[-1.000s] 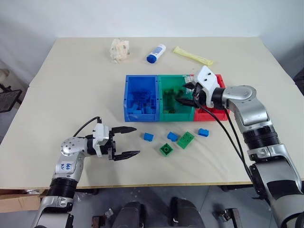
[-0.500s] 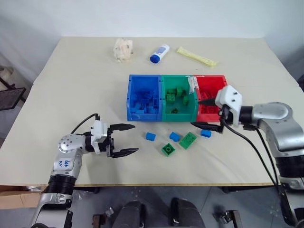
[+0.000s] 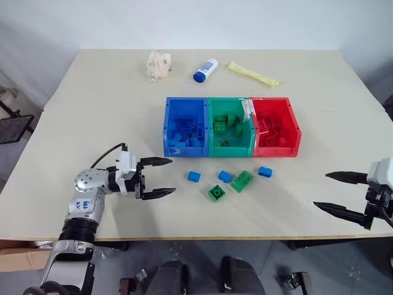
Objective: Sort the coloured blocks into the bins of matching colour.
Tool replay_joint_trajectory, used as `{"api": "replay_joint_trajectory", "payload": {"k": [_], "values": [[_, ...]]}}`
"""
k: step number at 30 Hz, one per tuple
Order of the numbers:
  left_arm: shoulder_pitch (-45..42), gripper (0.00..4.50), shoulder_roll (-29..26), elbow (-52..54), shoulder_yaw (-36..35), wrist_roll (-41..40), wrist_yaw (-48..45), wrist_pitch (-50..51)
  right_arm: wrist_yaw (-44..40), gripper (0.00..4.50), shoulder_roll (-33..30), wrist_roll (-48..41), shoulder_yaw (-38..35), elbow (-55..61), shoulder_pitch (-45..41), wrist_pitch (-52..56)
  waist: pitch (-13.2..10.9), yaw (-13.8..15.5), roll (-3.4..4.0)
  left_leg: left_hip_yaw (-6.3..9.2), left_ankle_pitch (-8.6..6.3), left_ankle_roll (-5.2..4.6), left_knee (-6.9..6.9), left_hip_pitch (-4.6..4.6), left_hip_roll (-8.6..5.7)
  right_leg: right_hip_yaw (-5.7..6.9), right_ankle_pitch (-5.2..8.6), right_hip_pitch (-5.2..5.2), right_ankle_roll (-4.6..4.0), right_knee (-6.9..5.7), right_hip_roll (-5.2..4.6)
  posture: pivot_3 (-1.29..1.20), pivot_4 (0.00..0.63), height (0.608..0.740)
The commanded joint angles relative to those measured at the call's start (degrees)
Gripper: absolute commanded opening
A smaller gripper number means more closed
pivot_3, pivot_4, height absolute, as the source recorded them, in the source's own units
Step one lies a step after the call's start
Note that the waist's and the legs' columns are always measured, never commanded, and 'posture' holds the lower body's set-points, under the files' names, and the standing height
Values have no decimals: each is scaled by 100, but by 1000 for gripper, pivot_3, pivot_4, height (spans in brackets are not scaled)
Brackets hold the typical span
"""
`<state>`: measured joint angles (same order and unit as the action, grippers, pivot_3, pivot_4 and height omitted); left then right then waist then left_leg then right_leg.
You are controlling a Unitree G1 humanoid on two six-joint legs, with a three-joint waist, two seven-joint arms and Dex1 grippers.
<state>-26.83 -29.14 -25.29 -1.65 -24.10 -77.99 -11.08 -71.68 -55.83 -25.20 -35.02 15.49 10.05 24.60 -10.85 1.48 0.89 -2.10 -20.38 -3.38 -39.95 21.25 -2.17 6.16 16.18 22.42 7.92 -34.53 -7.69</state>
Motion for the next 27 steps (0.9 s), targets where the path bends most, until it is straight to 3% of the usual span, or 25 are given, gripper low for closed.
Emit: {"api": "replay_joint_trajectory", "payload": {"k": [1, 4, 13, 24, 27], "values": [[-109, 4500, -11, 30, -37, 3, -113, -72, 163, 4474, -114, -42, 70, 154, -126, -24, 0, -2, 0, 0, 0, 0, 0, 0, 0, -1, 0, 0, 0, 0, 0, 0, 150, 740], [-103, 4500, 7, 57, -35, -5, -124, -53, 280, 4474, -132, 3, 337, 114, -275, -11, 0, -5, 0, 2, 0, 0, 0, 0, 1, -3, 0, 2, 0, -1, -1, 0, 150, 740], [208, 4500, 24, 293, -113, -158, -341, -142, 910, 4474, 431, 840, 2533, -1318, -2218, -346, 1, -19, -2, 4, 0, 1, -2, 4, 2, 0, 1, 5, -1, 3, -3, 0, 150, 740], [434, 4500, -351, 391, -337, -178, -389, -3, 998, 4474, 1066, 1316, 3440, -2732, -3346, -820, 1, -23, -1, 6, 0, 0, -2, 7, 1, 11, 1, 6, -1, -2, 1, 0, 150, 740], [474, 4500, -380, 460, -350, -173, -349, 53, 1010, 3847, 1220, 1335, 3551, -2855, -3467, -789, 1, -42, -2, 5, 0, 0, -4, 6, 0, 10, 0, 4, -1, -3, 0, 0, 150, 740]]}}
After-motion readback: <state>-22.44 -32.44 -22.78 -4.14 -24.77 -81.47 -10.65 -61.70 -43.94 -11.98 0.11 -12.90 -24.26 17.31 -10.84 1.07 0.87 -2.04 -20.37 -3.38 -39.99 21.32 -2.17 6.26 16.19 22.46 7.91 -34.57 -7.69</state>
